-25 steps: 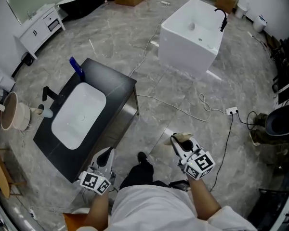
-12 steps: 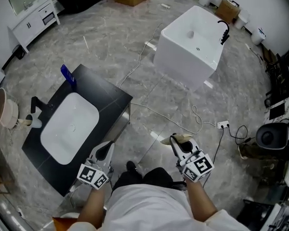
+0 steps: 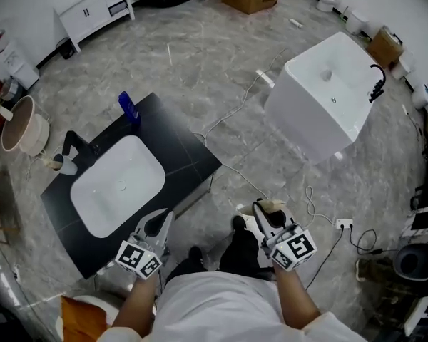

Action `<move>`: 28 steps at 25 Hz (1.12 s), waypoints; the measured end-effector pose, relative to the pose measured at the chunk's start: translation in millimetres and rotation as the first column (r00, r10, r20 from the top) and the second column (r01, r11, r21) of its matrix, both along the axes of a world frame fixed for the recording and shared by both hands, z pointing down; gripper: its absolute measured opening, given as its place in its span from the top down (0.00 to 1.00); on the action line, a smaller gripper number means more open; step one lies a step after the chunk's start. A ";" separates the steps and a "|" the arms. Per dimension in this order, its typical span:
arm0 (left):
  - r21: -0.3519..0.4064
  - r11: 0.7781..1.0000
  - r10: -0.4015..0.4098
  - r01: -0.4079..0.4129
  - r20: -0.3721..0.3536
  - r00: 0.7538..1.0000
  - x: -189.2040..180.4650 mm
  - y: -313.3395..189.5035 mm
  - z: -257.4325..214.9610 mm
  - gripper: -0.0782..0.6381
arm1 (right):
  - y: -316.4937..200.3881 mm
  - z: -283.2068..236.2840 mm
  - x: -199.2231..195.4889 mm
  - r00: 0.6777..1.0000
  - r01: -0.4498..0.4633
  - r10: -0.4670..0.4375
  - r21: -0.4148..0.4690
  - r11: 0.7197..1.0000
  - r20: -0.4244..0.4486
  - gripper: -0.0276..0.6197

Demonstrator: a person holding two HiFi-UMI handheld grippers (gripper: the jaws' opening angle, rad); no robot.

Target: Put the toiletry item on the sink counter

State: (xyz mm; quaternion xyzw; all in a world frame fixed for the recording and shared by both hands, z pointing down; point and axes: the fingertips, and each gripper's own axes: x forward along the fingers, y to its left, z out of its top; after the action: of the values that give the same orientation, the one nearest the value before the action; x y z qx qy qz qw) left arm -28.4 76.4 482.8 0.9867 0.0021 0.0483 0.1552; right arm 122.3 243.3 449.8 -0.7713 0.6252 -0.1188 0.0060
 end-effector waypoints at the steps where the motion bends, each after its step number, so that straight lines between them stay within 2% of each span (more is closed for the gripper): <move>1: 0.008 1.000 -0.027 0.027 0.005 1.000 6.2 -3.2 -1.3 0.87 | -6.9 -0.1 12.1 1.000 0.025 -0.025 0.009 1.000 0.000 0.88; 4: 0.029 0.994 -0.110 0.110 0.012 0.994 28.3 -10.3 -7.5 0.87 | -23.5 0.1 53.4 0.996 0.091 -0.091 0.027 0.995 0.006 0.88; 10: 0.046 0.966 -0.255 0.254 0.018 0.967 71.7 -15.7 -28.2 0.87 | -49.2 -19.9 127.2 0.977 0.215 -0.215 0.064 0.975 -0.007 0.88; 17: 0.090 0.916 -0.393 0.390 0.015 0.920 98.5 -9.3 -52.5 0.87 | -71.0 -19.9 190.4 0.940 0.341 -0.341 0.059 0.938 -0.003 0.88; 21: 0.092 0.884 -0.463 0.458 0.037 0.886 94.2 -14.2 -50.0 0.87 | -94.7 -10.7 203.3 0.921 0.388 -0.390 0.060 0.920 0.027 0.88; 24: 0.080 0.862 -0.504 0.501 0.040 0.863 87.5 -27.3 -44.5 0.87 | -119.7 0.5 197.3 0.898 0.436 -0.438 0.044 0.899 0.045 0.88; 28: 0.068 0.843 -0.536 0.533 0.032 0.844 77.5 -57.5 -33.4 0.87 | -165.0 4.0 182.2 0.868 0.495 -0.496 0.025 0.868 0.029 0.88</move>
State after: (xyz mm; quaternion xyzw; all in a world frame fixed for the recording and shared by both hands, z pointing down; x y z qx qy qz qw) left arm 49.2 19.0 449.4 0.9507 -0.2779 0.0279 0.1346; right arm 304.5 78.4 453.8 -0.5831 0.8028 -0.1244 -0.0074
